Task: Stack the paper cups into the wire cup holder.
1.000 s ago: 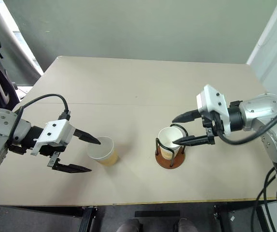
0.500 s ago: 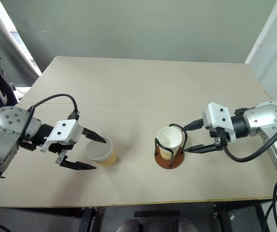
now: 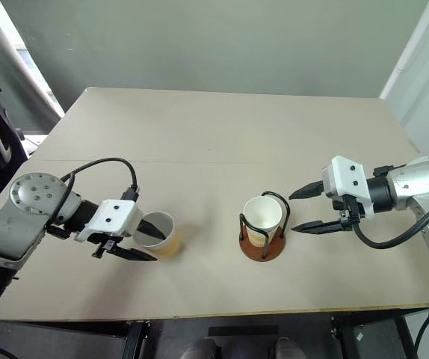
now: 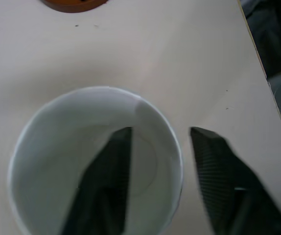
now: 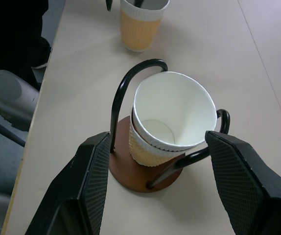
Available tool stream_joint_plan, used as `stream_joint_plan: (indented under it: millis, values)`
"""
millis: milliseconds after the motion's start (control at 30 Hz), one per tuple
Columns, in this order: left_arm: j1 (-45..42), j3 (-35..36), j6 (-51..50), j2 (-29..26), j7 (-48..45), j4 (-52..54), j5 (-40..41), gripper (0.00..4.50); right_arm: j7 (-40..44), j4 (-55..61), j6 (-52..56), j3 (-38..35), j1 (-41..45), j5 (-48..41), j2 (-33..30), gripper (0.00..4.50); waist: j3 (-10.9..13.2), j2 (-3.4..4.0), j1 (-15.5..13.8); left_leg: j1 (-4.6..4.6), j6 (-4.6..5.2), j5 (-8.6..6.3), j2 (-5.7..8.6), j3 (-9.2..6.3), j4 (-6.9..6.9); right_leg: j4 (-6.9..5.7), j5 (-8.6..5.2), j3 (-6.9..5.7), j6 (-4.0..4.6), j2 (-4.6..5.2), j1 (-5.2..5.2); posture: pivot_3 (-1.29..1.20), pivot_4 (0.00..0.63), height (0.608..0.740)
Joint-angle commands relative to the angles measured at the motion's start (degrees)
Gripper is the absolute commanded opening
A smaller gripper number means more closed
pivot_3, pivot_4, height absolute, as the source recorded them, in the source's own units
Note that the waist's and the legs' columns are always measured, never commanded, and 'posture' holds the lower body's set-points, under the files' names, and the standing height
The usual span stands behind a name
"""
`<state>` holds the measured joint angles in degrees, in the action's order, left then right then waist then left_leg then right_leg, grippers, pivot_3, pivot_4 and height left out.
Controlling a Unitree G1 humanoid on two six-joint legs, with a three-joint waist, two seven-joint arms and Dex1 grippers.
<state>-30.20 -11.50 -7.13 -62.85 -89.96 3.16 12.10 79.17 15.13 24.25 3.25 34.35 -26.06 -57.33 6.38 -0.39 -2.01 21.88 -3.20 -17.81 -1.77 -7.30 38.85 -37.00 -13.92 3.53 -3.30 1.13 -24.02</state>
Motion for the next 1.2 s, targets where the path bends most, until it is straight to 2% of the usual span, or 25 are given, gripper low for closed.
stream_joint_plan:
  millis: [33,100,267,800,933,1033,1100,1133,1200]
  values:
    - [-1.5,-0.1,0.9,0.5,-1.5,-1.0,-0.5,0.75,-0.4,0.7,-1.1,-2.8,-0.3,0.1,-1.3,3.07,0.0,0.0,0.0,0.0,0.0,0.0,0.0,0.0,0.0,0.0,0.0,0.0,0.0,0.0,0.0,0.0,0.15,0.74]
    - [-2.1,-0.3,0.7,0.8,-1.8,-1.5,-0.5,0.04,-0.4,0.7,-1.1,-3.0,-0.6,0.1,-1.5,3.07,0.0,0.0,0.0,0.0,0.0,0.0,0.0,0.0,0.0,0.0,0.0,0.0,0.0,0.0,0.0,0.0,0.15,0.74]
    - [-5.5,-0.4,-1.1,2.7,-1.8,-3.3,0.2,0.04,-0.4,0.7,-1.2,-3.5,-1.3,0.2,-2.0,3.07,0.0,0.0,-0.1,0.0,0.0,0.0,0.0,0.01,0.0,0.0,0.0,0.0,0.0,0.0,0.0,0.0,0.15,0.74]
    - [-24.0,-0.9,-4.9,16.5,-1.0,-13.3,1.3,0.04,0.1,-4.1,-3.0,-5.8,-4.0,1.5,-5.2,3.07,0.0,0.0,-0.3,0.05,0.0,0.0,0.01,0.05,0.08,-0.04,0.07,-0.02,-0.13,0.02,0.09,0.0,0.15,0.74]
    - [-29.2,-1.4,-6.5,21.2,-1.7,-14.7,2.7,0.04,-1.6,-4.2,2.3,-5.7,-3.6,0.4,-5.6,3.07,0.0,-0.01,-0.7,0.08,0.0,0.0,0.02,0.04,0.16,-0.03,0.12,-0.03,-0.22,0.02,0.15,0.0,0.15,0.74]
    - [-31.2,-1.8,-5.8,22.4,-2.5,-15.6,2.6,0.0,-2.3,-3.2,5.5,-6.0,-3.1,-0.6,-5.7,3.64,0.0,0.0,-0.8,0.09,0.03,-0.02,0.02,0.06,0.19,-0.01,0.14,-0.02,-0.25,0.02,0.17,0.0,0.15,0.74]
    - [-32.6,-2.4,-4.9,23.0,-2.5,-16.8,2.6,0.0,-2.8,-2.7,5.2,-6.3,-3.2,-0.3,-5.5,4.32,0.0,0.0,-0.8,0.09,0.04,-0.02,0.02,0.09,0.17,0.0,0.14,-0.01,-0.26,0.02,0.17,0.0,0.15,0.74]
    - [-33.5,-2.8,-4.7,23.3,-2.5,-17.4,2.9,0.0,-2.8,-2.3,4.9,-6.3,-3.4,-0.1,-5.5,4.48,0.0,0.0,-0.8,0.08,0.04,-0.02,0.01,0.09,0.17,0.0,0.14,-0.02,-0.26,0.01,0.17,0.0,0.15,0.74]
    - [-35.1,-3.8,-4.5,23.8,-2.5,-18.1,4.1,0.0,-2.7,-1.9,3.8,-6.2,-3.8,0.2,-5.4,4.48,0.0,0.0,-0.8,0.08,0.04,-0.02,0.01,0.08,0.18,0.0,0.15,-0.02,-0.27,0.01,0.17,0.0,0.15,0.74]
